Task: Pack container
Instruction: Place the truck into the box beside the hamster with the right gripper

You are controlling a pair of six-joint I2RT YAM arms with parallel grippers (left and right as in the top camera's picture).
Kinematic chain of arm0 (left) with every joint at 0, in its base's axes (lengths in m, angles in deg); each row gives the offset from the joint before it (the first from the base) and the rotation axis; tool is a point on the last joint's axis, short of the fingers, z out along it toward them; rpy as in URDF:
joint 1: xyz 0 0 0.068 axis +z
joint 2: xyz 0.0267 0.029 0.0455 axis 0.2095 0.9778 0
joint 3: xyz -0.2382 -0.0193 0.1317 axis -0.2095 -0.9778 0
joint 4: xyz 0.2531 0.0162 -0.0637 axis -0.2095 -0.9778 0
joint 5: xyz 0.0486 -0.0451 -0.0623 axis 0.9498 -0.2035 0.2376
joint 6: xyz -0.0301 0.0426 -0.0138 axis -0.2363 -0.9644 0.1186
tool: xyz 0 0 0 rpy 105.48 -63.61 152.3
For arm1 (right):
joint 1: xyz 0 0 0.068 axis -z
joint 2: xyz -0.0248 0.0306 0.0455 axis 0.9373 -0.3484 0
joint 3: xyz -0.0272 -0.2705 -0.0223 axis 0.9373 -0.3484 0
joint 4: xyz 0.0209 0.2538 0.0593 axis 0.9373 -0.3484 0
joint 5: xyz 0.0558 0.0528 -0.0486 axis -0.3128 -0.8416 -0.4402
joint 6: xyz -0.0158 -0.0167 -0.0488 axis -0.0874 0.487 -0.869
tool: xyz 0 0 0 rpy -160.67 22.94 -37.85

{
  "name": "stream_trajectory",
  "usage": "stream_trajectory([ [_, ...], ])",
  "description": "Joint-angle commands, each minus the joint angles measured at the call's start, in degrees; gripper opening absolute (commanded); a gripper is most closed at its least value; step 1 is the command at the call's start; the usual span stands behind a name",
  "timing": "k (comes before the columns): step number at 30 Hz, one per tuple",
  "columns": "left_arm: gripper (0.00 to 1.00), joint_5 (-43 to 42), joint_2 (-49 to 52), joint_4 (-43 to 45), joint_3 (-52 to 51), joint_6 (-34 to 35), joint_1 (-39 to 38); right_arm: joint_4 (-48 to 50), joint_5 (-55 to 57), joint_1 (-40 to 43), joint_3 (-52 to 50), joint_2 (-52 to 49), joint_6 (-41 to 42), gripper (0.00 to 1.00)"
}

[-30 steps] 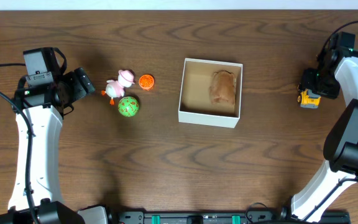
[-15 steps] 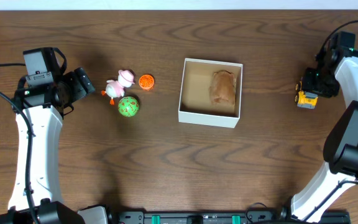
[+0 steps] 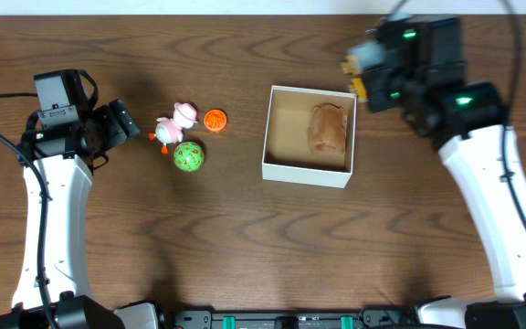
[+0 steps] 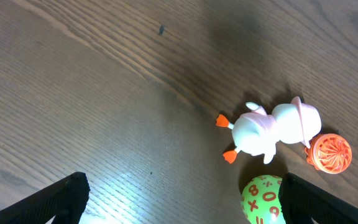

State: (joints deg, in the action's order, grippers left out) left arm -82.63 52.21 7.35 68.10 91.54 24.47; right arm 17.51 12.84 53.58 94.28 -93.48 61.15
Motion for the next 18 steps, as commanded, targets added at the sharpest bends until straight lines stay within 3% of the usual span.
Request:
stream_trajectory([
  [1,0.98,0.07,0.17,-0.2,1.09,-0.72,0.2,0.17,0.17,-5.11,-0.17,-4.22,-11.15,0.01],
  [13,0.98,0.07,0.17,-0.2,1.11,-0.72,0.2,9.18,-2.8,-9.66,-0.17,-23.17,-34.51,0.01],
  [18,0.98,0.09,0.17,-0.2,1.11,-0.72,0.2,12.66,-4.37,-9.62,-0.15,-28.28,-39.01,0.05],
])
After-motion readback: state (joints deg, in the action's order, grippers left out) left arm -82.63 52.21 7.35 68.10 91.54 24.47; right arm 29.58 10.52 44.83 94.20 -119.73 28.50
